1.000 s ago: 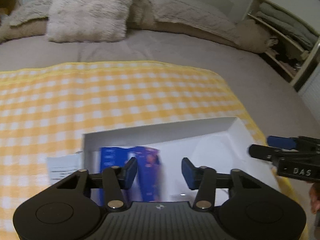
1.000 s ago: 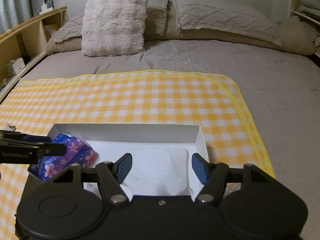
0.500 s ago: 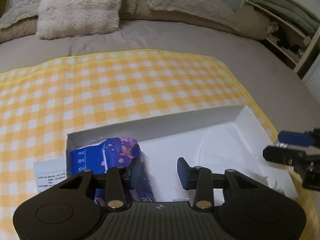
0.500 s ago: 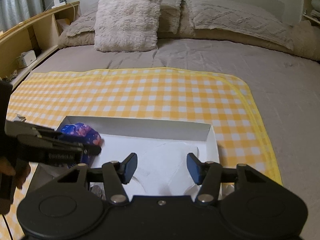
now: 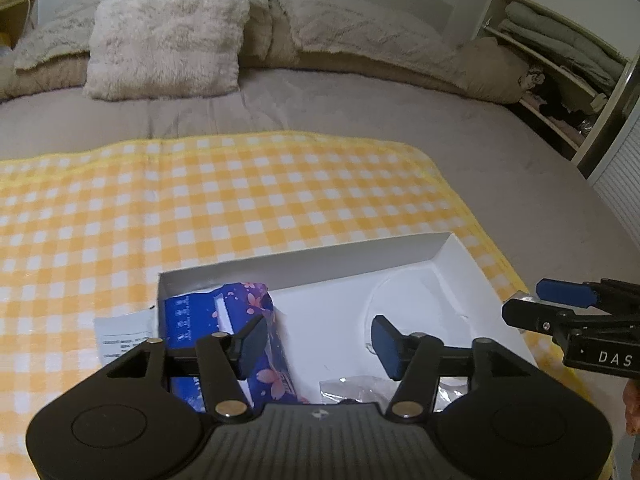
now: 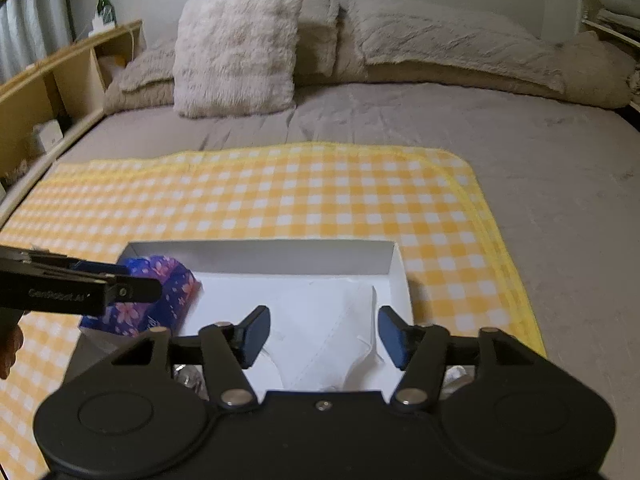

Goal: Organize soft objects
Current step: 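Withdraw both tools from the tray toward the grey packet and white sachet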

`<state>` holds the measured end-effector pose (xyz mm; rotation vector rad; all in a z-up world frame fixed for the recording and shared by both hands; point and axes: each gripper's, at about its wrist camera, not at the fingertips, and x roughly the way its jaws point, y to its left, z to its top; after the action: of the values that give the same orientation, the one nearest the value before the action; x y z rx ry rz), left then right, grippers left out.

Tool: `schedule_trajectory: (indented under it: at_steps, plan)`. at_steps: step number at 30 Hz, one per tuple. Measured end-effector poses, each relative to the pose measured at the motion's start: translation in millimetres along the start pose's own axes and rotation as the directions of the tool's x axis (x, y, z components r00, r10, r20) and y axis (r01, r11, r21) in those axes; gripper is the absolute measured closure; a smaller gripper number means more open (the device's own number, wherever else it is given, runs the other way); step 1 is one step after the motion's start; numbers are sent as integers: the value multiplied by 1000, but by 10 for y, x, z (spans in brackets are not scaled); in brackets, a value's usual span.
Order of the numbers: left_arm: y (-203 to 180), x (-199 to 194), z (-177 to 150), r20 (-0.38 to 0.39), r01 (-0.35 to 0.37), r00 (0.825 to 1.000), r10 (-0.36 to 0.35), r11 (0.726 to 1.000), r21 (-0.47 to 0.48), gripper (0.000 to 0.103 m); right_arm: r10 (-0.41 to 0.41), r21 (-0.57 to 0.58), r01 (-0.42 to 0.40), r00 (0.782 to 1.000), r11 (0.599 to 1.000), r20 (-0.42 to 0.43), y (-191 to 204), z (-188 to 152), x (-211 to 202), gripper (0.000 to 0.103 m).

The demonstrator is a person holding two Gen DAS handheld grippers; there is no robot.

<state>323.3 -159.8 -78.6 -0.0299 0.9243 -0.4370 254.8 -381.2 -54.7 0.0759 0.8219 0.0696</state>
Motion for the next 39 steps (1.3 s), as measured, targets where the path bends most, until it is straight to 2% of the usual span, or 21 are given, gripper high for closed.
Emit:
schedule_trajectory:
  at_steps: [6, 13, 21, 27, 34, 39]
  plan:
    - [-84, -348, -71, 43, -14, 999, 13, 1000, 20, 24, -4, -4, 5, 999, 1000, 52, 44, -47, -262, 29]
    - [-164, -728, -166, 90, -36, 995, 33, 999, 33, 13, -5, 6, 4, 994, 1000, 109, 115, -62, -514, 17]
    - [-170, -1096, -274, 151, -99, 984, 90, 994, 51, 0, -25, 36, 19, 987, 999, 161, 113, -84, -735, 5]
    - [-134, -1308, -335, 206, -133, 971, 122, 990, 44, 0, -21, 36, 15, 981, 999, 194, 183, -113, -906, 0]
    - [-47, -1478, -383, 230, -149, 963, 141, 989, 14, 0, -5, 5, 4, 977, 1000, 213, 289, -124, -1014, 0]
    - [85, -1531, -417, 220, -156, 963, 158, 987, -29, 0, -5, -3, 6, 972, 1000, 236, 389, -115, -1029, 0]
